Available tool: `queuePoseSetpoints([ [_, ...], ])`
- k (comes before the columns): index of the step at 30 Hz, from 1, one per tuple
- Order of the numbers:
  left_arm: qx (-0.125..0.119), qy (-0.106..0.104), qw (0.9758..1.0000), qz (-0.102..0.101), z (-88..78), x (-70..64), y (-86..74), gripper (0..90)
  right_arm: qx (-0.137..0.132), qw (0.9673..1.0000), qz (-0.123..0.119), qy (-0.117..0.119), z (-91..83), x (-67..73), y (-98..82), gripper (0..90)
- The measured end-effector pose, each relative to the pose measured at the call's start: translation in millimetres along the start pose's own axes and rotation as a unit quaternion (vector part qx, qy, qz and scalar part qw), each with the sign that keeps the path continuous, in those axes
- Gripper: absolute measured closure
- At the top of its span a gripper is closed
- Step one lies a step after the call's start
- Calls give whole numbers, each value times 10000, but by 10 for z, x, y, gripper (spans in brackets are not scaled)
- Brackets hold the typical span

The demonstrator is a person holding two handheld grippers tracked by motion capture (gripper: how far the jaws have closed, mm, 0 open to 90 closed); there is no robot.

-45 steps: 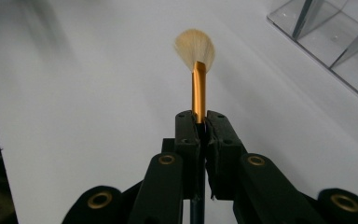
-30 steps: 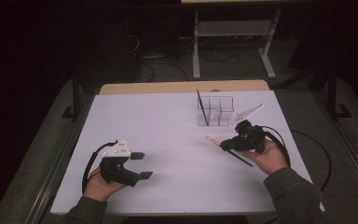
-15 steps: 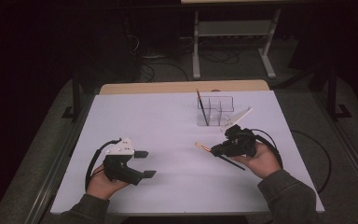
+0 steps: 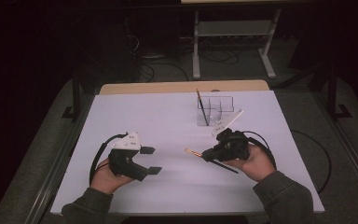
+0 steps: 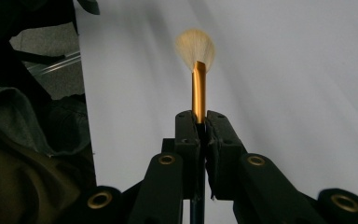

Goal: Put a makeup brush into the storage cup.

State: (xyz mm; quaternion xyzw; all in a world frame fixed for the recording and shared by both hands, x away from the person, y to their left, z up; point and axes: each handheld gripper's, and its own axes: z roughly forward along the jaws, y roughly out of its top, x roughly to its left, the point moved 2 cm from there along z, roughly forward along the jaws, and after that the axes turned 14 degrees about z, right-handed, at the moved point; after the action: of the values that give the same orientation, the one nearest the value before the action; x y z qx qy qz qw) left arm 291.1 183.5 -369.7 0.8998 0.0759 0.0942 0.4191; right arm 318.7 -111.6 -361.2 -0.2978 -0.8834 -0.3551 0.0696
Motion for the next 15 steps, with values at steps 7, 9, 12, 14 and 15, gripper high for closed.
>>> queuePoseSetpoints([
  [7, -88, -156, 9998, 90, 38, -6, 135, 285, 29, 9997, -142, 203, 8, 105, 42, 832],
  [9, -80, -205, 9997, 114, 45, -10, 170, 290, 47, 9995, -183, 240, 12, 130, 54, 832],
  [12, -80, -252, 9995, 190, 59, -11, 222, 301, 86, 9993, -233, 290, 31, 166, 67, 832],
  [14, -78, -299, 9993, 228, 67, -13, 257, 309, 110, 9990, -306, 302, 39, 188, 79, 831],
  [15, -85, -327, 9991, 260, 70, -11, 273, 312, 118, 9989, -303, 327, 42, 206, 85, 832],
])
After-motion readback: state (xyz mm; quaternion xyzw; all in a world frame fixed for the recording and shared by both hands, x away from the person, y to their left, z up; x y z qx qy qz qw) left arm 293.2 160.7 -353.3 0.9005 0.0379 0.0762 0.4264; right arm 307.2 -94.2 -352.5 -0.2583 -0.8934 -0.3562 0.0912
